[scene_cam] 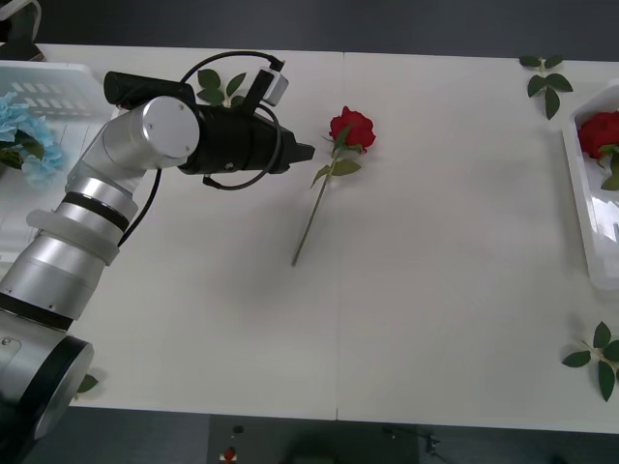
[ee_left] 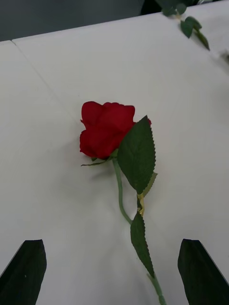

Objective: Put the red flowers into the right box and the blue flowers into the left box

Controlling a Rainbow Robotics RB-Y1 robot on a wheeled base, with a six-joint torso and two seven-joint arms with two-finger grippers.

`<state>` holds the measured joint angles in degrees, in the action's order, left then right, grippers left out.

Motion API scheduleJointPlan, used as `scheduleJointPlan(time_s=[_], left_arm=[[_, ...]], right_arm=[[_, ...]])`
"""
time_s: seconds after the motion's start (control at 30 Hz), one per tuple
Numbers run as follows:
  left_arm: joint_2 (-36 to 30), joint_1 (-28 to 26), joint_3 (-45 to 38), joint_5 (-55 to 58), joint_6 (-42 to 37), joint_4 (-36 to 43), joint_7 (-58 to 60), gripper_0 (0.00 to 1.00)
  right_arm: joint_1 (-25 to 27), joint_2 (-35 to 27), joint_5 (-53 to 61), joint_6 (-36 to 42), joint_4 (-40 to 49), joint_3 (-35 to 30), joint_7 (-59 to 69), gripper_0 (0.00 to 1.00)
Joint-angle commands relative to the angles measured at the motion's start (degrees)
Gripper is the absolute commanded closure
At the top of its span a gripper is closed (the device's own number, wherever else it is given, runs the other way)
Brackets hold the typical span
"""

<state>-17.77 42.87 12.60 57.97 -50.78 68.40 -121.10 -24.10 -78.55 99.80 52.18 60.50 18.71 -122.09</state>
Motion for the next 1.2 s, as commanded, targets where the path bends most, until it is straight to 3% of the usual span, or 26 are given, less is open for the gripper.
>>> scheduleJointPlan(time_s=[0.03, 0.33, 0.43, 0.5, 0.57, 0.6, 0.9, 0.97, 1.03, 1.07, 1.1, 1.2], left_arm=[[0.19, 1.43, 4.36, -5.06, 0.5, 0.85, 3.68, 0.2], [1.33, 1.51, 11.13, -13.49, 0.5, 0.77, 6.06, 0.2], [2.83, 1.6, 12.27, -16.92, 0.85, 0.68, 7.46, 0.2], [3.97, 1.6, 13.33, -20.61, 1.38, 0.59, 10.54, 0.2], [4.67, 1.6, 14.91, -23.87, 2.17, 0.5, 12.73, 0.21], [5.03, 1.6, 15.44, -25.1, 2.52, 0.24, 13.7, 0.22], [7.05, 1.6, 18.07, -27.38, 7.8, -5.91, 14.67, 0.25], [7.05, 1.6, 18.42, -27.64, 7.8, -6.27, 14.67, 0.37], [7.05, 1.6, 18.6, -27.73, 7.8, -6.35, 14.67, 0.68], [7.05, 1.51, 18.86, -27.73, 7.8, -6.71, 14.67, 0.91], [7.05, 1.6, 19.04, -27.73, 7.8, -6.88, 14.67, 1.0], [7.05, 1.51, 19.04, -27.82, 7.8, -7.15, 14.67, 1.0]], right_arm=[[-1.39, -1.43, -3.3, 0.03, -0.47, -0.35, 7.4, 1.0], [-1.39, -1.25, -5.23, 0.03, -0.47, -0.35, 13.2, 0.98], [-1.39, -1.07, -5.14, 0.03, -0.47, -0.35, 13.29, 0.83], [-1.39, -1.07, -4.53, 0.03, -0.47, -0.35, 13.46, 0.37], [-1.39, -1.16, -4.26, 0.03, -0.47, -0.35, 13.46, 0.06], [-1.39, -1.07, -4.0, 0.03, -0.47, -0.35, 13.46, 0.0], [-1.39, -1.16, -3.03, 0.2, 0.32, -0.35, 13.46, 0.0], [-1.39, -1.07, -2.33, 1.26, 0.58, -0.35, 13.46, 0.0], [-1.39, -1.16, -0.75, 2.57, 0.76, -0.35, 13.37, 0.0], [-1.39, -1.16, 0.66, 3.63, 1.11, -0.35, 13.37, 0.0], [-1.39, -1.16, 1.71, 4.51, 1.46, -0.35, 13.11, 0.0], [-1.39, -1.16, 6.46, 7.41, 3.04, -0.35, 12.58, 0.0]])
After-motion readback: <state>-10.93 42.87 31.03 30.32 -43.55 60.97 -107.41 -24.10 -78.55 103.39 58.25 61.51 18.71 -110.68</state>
